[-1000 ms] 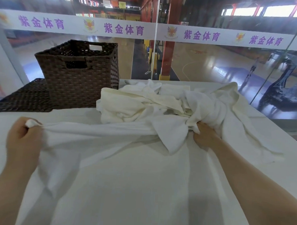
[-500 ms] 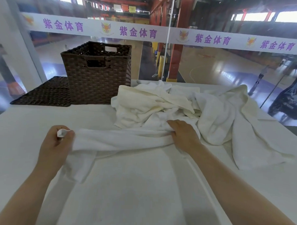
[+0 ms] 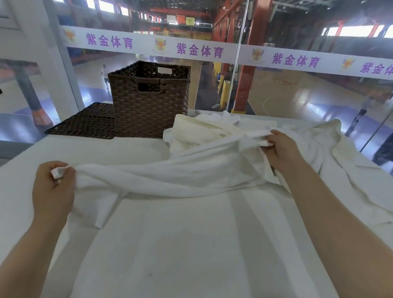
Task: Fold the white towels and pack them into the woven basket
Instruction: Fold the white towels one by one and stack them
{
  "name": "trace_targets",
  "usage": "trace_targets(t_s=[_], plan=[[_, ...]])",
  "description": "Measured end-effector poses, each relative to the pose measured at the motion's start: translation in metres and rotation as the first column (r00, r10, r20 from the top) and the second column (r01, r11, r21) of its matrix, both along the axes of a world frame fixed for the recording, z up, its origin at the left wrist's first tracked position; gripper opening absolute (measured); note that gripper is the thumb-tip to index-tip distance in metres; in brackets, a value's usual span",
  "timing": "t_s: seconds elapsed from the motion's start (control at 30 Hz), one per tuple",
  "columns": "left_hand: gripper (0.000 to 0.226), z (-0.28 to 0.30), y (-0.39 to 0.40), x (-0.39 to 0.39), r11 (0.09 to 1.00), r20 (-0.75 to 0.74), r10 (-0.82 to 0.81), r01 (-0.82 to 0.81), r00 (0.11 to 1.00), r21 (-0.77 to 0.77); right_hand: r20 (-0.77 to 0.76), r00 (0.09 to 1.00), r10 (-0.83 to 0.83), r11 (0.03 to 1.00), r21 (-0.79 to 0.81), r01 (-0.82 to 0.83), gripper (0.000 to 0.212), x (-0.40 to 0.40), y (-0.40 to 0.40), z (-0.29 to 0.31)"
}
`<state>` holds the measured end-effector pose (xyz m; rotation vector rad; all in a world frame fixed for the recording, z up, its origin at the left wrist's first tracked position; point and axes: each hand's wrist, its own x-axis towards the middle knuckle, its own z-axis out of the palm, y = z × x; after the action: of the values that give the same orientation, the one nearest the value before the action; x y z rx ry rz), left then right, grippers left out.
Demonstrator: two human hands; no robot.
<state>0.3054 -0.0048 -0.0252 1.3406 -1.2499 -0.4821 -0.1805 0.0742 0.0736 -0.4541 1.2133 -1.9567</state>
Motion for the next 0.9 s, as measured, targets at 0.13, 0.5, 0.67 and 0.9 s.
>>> trace_targets(t_s=[0.13, 0.5, 0.67, 0.9], plan=[[0.018, 0.009, 0.011, -0.011, 0.995, 0.041, -0.097, 0.098, 0.994, -0.007, -0.301, 0.938, 0.174, 0.978, 0.167, -0.128, 0.019, 0.006, -0.016, -0.005], [0.033, 0.006, 0.039, -0.066, 0.894, 0.352, -0.422, 0.448, 0.835, 0.009, -0.899, 0.233, 0.371, 0.904, 0.407, 0.132, 0.029, 0.038, 0.030, -0.106], [0.044, -0.015, 0.050, -0.103, 0.849, 0.324, -0.520, 0.520, 0.790, 0.095, -0.922, 0.041, 0.386, 0.907, 0.387, 0.165, 0.036, 0.032, 0.045, -0.157], [0.025, -0.034, 0.067, -0.143, 0.841, 0.252, -0.541, 0.517, 0.802, 0.162, -0.977, -0.031, 0.209, 0.941, 0.193, 0.277, 0.006, 0.034, 0.038, -0.163]])
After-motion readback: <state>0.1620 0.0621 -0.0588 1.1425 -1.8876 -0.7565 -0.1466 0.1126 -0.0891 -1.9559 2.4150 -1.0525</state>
